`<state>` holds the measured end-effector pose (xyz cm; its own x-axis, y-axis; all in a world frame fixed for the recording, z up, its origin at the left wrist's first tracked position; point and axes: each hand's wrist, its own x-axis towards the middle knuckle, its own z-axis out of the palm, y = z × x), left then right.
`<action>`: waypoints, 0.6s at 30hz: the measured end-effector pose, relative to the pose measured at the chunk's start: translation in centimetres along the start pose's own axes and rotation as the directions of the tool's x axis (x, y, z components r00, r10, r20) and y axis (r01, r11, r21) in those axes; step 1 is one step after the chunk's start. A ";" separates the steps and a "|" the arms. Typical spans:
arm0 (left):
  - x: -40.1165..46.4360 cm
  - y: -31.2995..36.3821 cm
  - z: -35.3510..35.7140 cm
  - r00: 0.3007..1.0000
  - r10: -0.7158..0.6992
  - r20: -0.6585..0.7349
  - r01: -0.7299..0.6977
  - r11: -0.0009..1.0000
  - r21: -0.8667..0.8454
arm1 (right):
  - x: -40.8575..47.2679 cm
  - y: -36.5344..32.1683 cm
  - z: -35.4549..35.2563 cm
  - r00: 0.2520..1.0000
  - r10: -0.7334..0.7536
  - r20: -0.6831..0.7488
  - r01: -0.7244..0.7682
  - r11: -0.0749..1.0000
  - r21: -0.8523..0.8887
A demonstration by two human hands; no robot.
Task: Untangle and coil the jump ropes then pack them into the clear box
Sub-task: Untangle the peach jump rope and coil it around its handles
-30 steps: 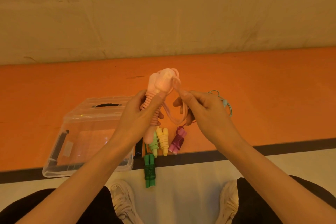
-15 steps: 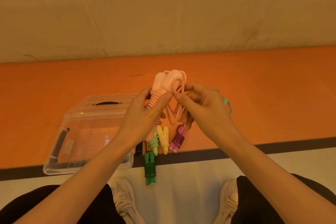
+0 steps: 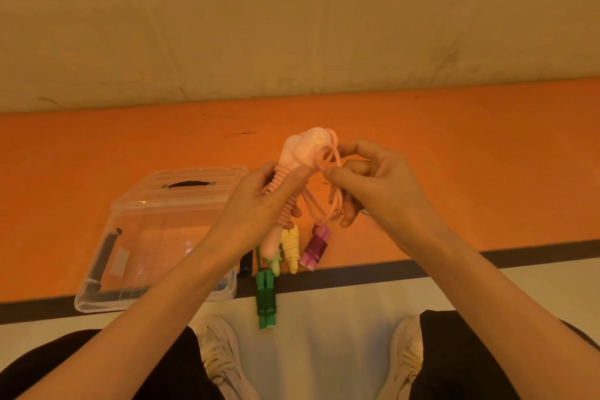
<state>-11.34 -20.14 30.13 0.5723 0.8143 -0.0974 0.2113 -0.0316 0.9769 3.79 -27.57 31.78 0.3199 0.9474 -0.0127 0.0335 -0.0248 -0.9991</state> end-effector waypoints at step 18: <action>-0.3 0.3 0.1 0.988 -0.122 0.098 0.134 0.984 -0.118 | 0.4 -0.6 -1.0 0.996 0.089 0.019 -0.091 0.991 0.100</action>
<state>-11.36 -20.49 30.47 0.6172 0.7511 -0.2343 0.1908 0.1460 0.9707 4.85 -27.48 32.44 0.3034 0.9473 -0.1026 -0.0907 -0.0784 -0.9928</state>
